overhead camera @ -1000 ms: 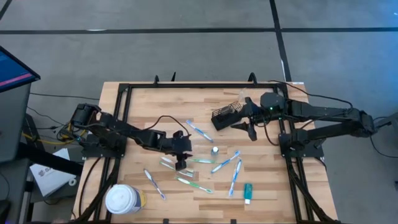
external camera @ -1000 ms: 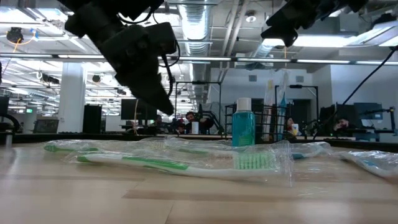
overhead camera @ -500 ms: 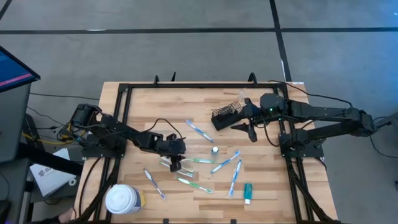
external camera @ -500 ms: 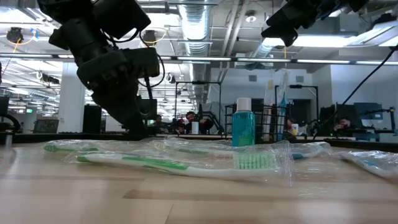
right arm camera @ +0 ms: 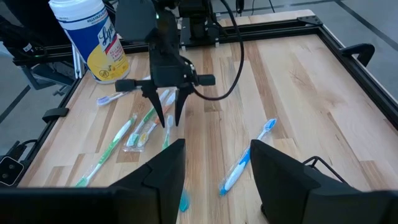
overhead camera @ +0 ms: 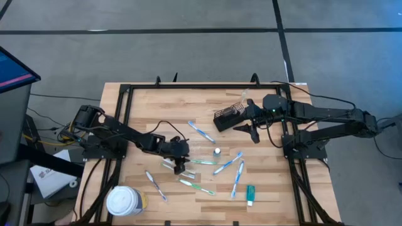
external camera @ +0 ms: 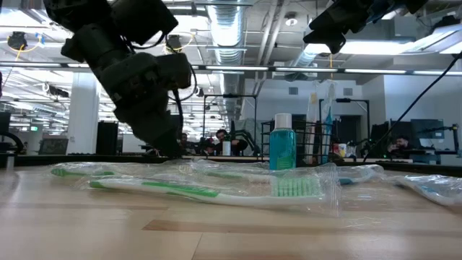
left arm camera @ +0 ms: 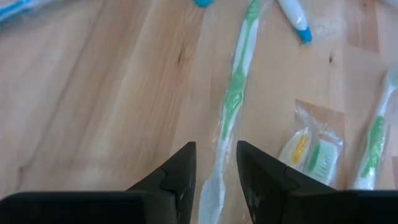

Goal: Pick & Place toothbrushing station
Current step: Put the green toothbrush into the mesh organizer

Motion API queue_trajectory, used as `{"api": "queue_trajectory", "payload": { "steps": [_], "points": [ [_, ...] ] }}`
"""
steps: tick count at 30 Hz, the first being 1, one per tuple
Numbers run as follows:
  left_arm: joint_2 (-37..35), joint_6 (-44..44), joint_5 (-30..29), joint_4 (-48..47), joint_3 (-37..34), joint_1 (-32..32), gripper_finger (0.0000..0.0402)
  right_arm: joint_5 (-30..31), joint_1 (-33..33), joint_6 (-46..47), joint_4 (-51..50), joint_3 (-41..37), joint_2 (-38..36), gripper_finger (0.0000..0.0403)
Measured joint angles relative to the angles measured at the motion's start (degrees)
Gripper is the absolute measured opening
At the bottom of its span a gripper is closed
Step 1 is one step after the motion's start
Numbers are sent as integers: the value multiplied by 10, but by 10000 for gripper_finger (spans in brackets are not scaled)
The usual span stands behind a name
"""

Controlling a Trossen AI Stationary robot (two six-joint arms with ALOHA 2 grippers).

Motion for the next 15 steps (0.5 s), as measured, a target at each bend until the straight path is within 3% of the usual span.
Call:
{"api": "queue_trajectory", "payload": {
  "steps": [11,15],
  "points": [
    [35,-3,10,2,0,0,109,0,0,0,0,0,0,167],
    [35,-4,11,1,0,-1,91,0,0,0,0,0,0,164]
  ]
}}
